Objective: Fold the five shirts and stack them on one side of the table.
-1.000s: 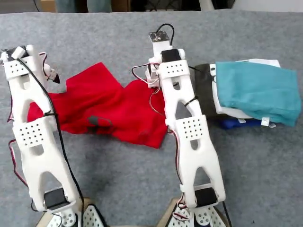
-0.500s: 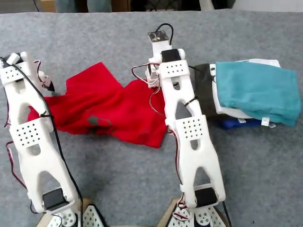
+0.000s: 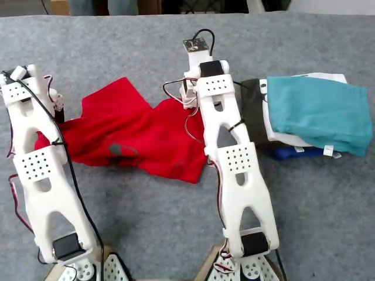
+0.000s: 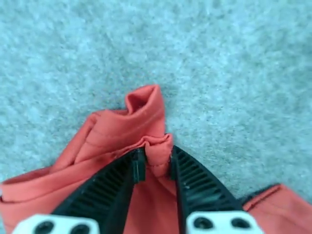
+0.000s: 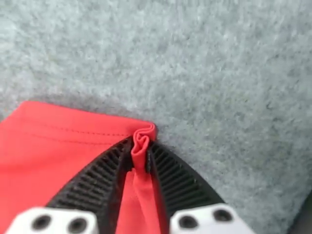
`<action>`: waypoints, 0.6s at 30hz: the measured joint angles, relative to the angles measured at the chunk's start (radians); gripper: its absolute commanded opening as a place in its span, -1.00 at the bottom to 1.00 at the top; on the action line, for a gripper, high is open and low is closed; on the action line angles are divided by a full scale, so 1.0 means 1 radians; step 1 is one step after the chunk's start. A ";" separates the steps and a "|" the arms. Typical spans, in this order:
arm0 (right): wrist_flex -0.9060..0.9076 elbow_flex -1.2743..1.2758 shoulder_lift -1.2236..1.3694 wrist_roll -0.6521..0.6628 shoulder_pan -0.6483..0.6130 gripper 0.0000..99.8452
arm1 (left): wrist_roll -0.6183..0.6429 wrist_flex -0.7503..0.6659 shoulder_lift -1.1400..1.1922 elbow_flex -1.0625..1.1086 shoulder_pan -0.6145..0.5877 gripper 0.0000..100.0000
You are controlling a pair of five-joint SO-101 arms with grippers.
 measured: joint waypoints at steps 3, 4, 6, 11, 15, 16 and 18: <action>0.000 0.000 0.000 0.000 0.000 -0.97 | 0.000 0.000 0.000 0.000 0.012 -0.95; 0.000 0.000 0.000 0.000 0.000 -0.97 | 0.000 0.000 0.000 0.000 0.017 -0.94; 0.000 0.000 0.000 0.000 0.000 -0.97 | -0.018 0.000 0.000 -0.005 0.026 -0.94; -0.003 0.000 0.000 0.000 0.000 -0.97 | -0.049 0.000 0.003 -0.083 0.029 -0.94; -0.020 -0.002 0.003 0.000 0.000 -0.97 | -0.112 0.000 0.003 -0.186 0.031 -0.94; -0.020 -0.018 0.011 0.000 0.000 -0.97 | -0.129 0.003 -0.006 -0.199 0.031 -0.94; -0.014 -0.075 0.020 0.000 0.000 -0.97 | -0.158 0.006 -0.046 -0.207 0.032 -0.94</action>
